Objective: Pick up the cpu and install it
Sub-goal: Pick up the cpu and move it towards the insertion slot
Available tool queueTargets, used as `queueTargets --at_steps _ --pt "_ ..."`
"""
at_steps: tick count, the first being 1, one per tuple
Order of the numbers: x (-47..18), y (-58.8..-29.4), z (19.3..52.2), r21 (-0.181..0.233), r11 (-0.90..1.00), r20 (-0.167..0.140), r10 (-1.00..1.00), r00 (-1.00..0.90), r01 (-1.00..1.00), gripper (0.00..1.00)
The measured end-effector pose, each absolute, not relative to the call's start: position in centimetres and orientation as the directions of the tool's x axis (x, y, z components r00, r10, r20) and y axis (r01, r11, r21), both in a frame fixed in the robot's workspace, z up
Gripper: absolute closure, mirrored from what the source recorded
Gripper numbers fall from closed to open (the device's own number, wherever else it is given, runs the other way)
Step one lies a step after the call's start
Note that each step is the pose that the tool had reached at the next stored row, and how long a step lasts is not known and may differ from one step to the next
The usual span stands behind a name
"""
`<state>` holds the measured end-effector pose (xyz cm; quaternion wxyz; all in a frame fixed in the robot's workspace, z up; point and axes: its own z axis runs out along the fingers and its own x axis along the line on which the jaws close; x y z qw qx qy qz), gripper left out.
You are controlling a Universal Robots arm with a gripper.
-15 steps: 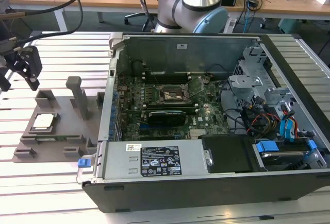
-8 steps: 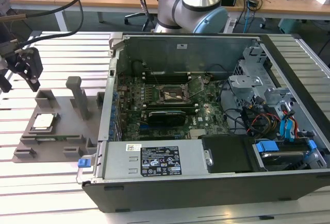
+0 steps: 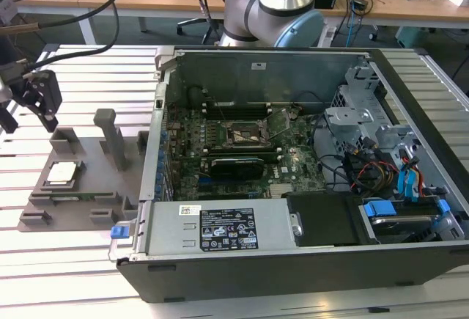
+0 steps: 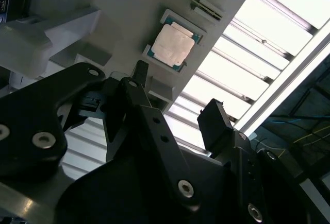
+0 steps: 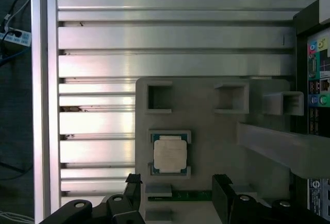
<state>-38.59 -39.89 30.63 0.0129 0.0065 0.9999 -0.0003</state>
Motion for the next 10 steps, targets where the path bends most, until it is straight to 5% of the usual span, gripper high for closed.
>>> queueTargets --at_steps 10 --pt "-38.59 -39.89 30.3 0.0 1.0 -0.026 0.013 -1.0 0.013 0.34"
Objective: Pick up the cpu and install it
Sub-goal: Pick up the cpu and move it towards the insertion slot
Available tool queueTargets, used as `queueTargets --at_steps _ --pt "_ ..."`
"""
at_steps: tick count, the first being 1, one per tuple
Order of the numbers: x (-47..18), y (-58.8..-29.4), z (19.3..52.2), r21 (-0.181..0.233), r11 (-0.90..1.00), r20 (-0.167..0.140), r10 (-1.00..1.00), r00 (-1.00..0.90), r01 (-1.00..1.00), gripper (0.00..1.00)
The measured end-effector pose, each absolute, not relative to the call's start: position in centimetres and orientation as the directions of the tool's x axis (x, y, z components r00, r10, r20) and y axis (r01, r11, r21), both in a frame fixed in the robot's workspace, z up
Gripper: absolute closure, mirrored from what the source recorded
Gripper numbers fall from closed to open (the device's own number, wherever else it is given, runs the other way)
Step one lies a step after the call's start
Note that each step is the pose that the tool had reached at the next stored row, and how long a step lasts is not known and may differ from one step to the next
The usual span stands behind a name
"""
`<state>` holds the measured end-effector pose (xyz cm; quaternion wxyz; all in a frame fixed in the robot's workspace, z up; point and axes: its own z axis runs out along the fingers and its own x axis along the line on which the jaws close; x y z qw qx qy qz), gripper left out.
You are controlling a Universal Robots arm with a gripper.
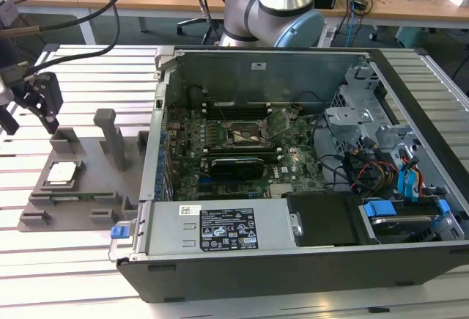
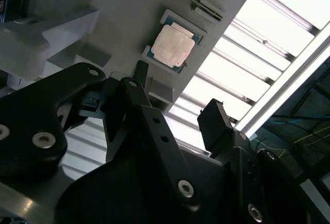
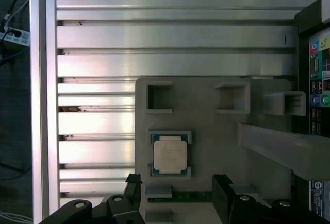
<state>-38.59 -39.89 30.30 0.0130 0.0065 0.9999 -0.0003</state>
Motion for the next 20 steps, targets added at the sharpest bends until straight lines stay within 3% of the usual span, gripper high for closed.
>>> queueTargets --at_steps 20 --pt "-38.59 -39.89 29.88 0.0 1.0 -0.026 0.013 -1.0 0.013 0.34"
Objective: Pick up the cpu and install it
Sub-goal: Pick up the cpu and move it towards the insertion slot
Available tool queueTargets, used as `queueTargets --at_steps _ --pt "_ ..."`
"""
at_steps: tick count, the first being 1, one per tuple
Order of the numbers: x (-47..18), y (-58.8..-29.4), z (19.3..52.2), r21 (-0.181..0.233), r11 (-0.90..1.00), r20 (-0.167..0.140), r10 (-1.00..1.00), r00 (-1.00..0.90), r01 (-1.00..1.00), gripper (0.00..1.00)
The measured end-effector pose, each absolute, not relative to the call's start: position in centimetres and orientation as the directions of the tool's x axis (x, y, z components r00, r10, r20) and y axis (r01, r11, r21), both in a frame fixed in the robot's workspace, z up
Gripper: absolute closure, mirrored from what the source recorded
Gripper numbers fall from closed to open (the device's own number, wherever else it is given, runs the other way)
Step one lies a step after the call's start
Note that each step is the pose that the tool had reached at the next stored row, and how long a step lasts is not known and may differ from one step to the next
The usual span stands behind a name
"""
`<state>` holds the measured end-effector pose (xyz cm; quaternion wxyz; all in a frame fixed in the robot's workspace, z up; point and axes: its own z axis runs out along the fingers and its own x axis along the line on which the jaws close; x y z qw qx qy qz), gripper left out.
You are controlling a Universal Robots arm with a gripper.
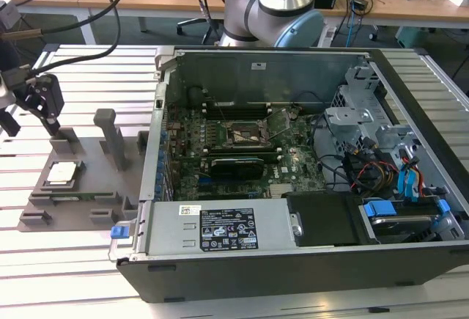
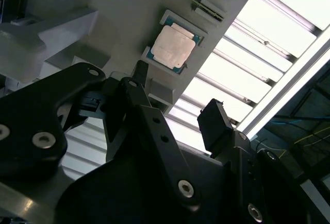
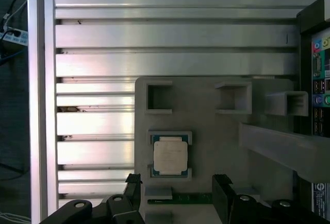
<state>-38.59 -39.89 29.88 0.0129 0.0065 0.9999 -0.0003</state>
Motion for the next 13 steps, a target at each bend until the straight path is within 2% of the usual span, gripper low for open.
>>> queueTargets --at_steps 13 --pt "-38.58 -39.89 29.49 0.0 1.0 -0.026 0.013 -1.0 0.013 0.34"
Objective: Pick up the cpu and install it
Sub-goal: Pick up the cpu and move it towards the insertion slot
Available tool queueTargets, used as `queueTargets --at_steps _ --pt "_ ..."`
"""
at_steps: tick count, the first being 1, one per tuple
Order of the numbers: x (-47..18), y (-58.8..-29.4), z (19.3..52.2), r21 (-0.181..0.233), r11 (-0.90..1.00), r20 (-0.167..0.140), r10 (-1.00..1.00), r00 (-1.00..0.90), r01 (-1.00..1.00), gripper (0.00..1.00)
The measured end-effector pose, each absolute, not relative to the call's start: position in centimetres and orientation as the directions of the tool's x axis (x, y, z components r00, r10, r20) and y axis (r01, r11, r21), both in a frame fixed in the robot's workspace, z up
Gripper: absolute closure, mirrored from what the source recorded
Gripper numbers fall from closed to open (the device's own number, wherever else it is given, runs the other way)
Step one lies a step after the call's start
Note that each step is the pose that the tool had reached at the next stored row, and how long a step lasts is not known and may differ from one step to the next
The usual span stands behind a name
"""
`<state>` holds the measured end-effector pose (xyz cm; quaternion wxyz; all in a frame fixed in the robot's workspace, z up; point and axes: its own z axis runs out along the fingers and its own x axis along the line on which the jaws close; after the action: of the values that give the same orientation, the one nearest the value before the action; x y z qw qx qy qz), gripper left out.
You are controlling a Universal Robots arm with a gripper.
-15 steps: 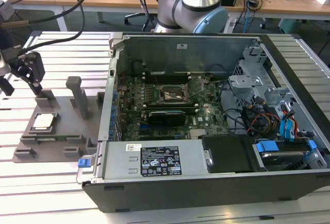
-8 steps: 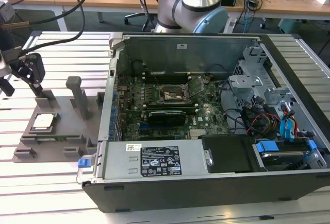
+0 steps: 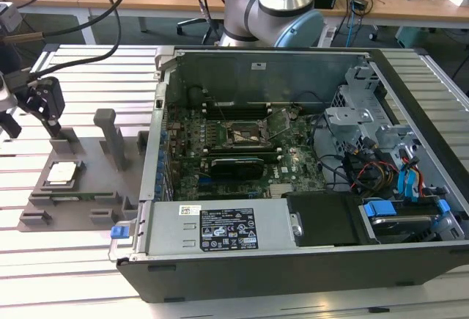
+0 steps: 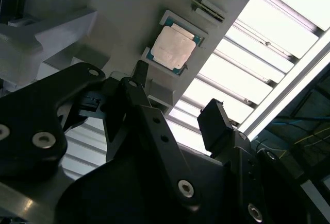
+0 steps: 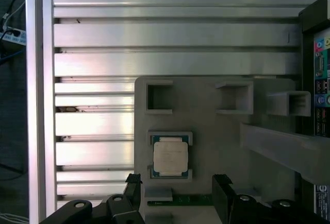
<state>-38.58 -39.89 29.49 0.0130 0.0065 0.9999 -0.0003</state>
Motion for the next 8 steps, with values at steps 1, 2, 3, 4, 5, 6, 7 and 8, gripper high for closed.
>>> queueTargets --at_steps 1,2,3,4,5,6,7,8 --pt "-38.59 -39.89 29.46 0.0 1.0 -0.026 0.013 -1.0 0.013 0.34" --pt "-38.59 -39.89 29.42 0.0 1.0 -0.026 0.013 -1.0 0.013 0.34" --pt "-38.59 -39.89 29.39 0.0 1.0 -0.026 0.013 -1.0 0.013 0.34" --pt "-38.59 -39.89 29.37 0.0 1.0 -0.026 0.013 -1.0 0.013 0.34" --pt "-38.59 -39.89 29.35 0.0 1.0 -0.026 0.013 -1.0 0.013 0.34" --pt "-38.59 -39.89 29.32 0.0 1.0 -0.026 0.013 -1.0 0.013 0.34" --pt "-38.59 -39.89 29.3 0.0 1.0 -0.026 0.013 -1.0 0.013 0.34" --pt "-38.59 -39.89 29.28 0.0 1.0 -0.026 0.013 -1.0 0.013 0.34"
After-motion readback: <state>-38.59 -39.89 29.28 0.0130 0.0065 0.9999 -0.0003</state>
